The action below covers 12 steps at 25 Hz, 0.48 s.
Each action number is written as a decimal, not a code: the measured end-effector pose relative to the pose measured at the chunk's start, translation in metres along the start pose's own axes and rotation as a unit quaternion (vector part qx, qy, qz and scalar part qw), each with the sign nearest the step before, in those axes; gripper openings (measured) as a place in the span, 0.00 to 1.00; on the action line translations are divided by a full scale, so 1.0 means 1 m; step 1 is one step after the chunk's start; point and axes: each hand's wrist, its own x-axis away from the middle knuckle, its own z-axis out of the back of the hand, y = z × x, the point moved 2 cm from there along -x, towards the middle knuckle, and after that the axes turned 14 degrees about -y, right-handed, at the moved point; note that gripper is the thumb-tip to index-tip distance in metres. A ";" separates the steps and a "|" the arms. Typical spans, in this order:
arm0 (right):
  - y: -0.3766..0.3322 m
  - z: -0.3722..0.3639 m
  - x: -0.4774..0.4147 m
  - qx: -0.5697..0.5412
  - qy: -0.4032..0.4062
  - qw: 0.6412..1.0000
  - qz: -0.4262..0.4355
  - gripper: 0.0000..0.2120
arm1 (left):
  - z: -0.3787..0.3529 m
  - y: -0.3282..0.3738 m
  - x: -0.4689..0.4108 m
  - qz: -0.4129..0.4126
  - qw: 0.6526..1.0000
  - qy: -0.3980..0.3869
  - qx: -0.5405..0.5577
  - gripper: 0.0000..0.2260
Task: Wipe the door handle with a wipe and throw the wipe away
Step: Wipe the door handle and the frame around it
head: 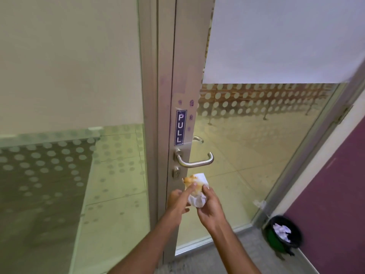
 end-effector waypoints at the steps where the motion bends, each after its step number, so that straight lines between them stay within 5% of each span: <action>1: 0.003 0.004 0.003 0.020 0.002 1.000 -0.003 0.09 | -0.001 -0.007 0.001 0.013 0.997 -0.040 0.057 0.12; 3: 0.005 0.016 0.007 0.064 0.016 0.998 -0.017 0.07 | 0.001 -0.013 0.002 0.003 0.996 -0.069 0.062 0.05; 7: -0.004 0.042 0.017 0.215 0.028 0.975 -0.040 0.05 | 0.010 -0.017 0.003 -0.015 0.994 -0.100 0.042 0.14; 12: -0.024 0.066 0.026 0.278 -0.009 0.958 -0.064 0.08 | 0.021 -0.026 0.002 -0.021 0.987 -0.157 0.035 0.10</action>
